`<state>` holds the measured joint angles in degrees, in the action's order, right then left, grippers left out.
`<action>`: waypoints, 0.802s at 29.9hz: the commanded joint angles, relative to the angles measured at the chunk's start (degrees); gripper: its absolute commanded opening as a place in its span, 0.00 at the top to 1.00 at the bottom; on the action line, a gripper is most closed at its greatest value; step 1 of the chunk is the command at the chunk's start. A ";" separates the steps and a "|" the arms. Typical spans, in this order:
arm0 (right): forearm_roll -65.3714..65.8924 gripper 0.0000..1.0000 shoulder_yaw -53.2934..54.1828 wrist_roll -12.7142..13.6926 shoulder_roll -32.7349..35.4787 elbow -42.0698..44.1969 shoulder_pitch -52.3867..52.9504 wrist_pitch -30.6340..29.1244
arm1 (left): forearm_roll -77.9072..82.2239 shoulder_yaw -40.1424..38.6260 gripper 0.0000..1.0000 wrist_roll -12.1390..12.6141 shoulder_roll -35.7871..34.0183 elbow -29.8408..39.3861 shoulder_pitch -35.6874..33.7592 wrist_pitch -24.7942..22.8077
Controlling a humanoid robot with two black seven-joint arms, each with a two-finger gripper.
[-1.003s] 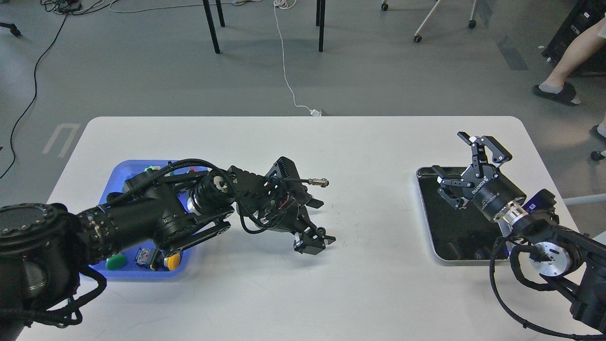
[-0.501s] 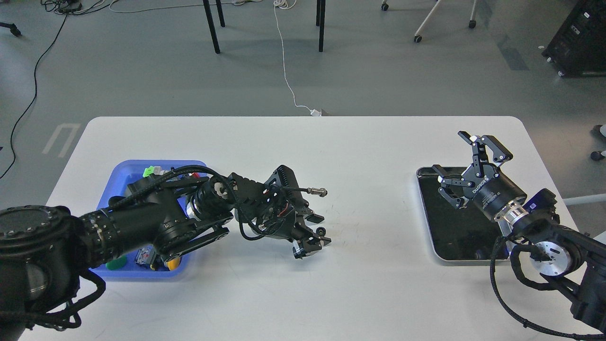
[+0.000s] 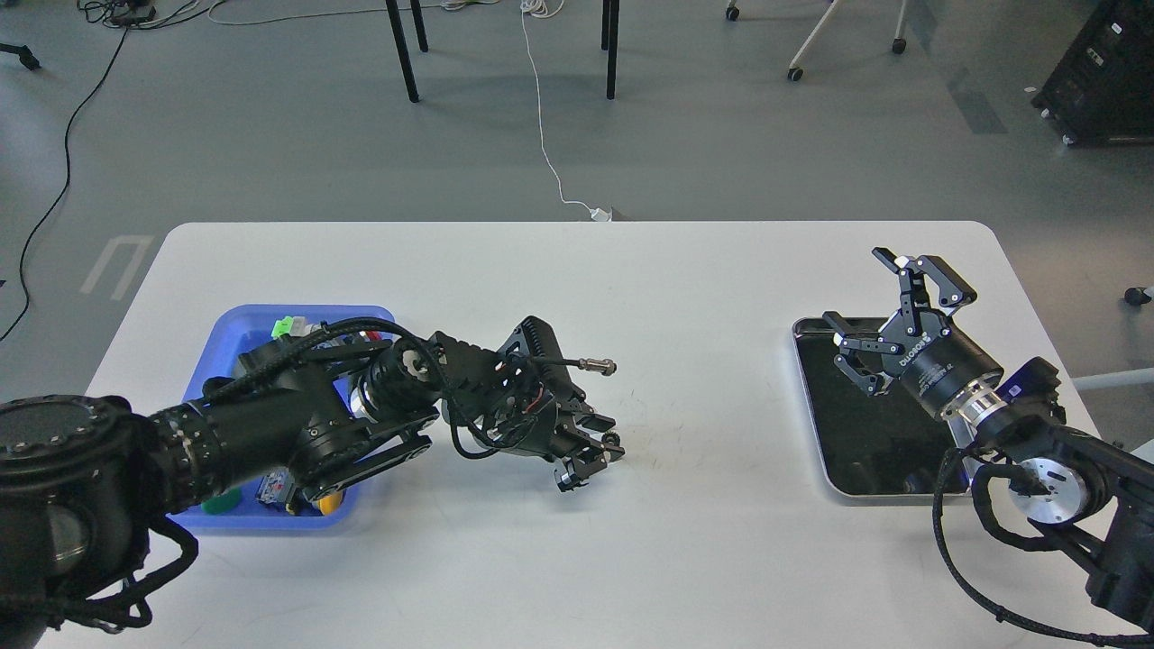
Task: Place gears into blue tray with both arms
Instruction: 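Lift the gear and carry it toward the blue tray, then lower the gear into the blue tray and open the left gripper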
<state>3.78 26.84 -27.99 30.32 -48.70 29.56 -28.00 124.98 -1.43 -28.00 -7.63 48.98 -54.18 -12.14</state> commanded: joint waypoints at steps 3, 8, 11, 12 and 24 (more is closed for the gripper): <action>0.00 0.06 -0.04 -0.01 -0.08 0.01 -0.03 0.00 | 0.02 -0.15 0.89 0.00 -0.28 0.06 -0.14 0.89; 0.00 0.06 -0.12 -0.01 -0.26 0.01 -0.03 0.00 | 0.02 -1.38 0.88 0.00 -5.09 2.77 -1.54 1.68; 0.00 0.05 -0.13 -0.01 -0.43 0.01 -0.03 0.00 | -1.92 -1.91 0.88 0.00 -12.12 8.74 -4.61 0.98; 0.09 0.05 -0.13 -0.01 -0.52 0.01 -0.03 0.00 | -5.42 -1.91 0.87 0.00 -15.01 10.50 -5.49 0.72; 0.18 0.05 -0.39 -0.01 -1.05 0.01 0.32 0.00 | -16.44 -0.77 0.86 0.00 -44.92 18.17 -0.86 -1.48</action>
<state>3.94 26.46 -28.01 29.30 -48.69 29.88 -28.00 108.60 -2.30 -27.99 -48.81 67.63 -58.10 -13.62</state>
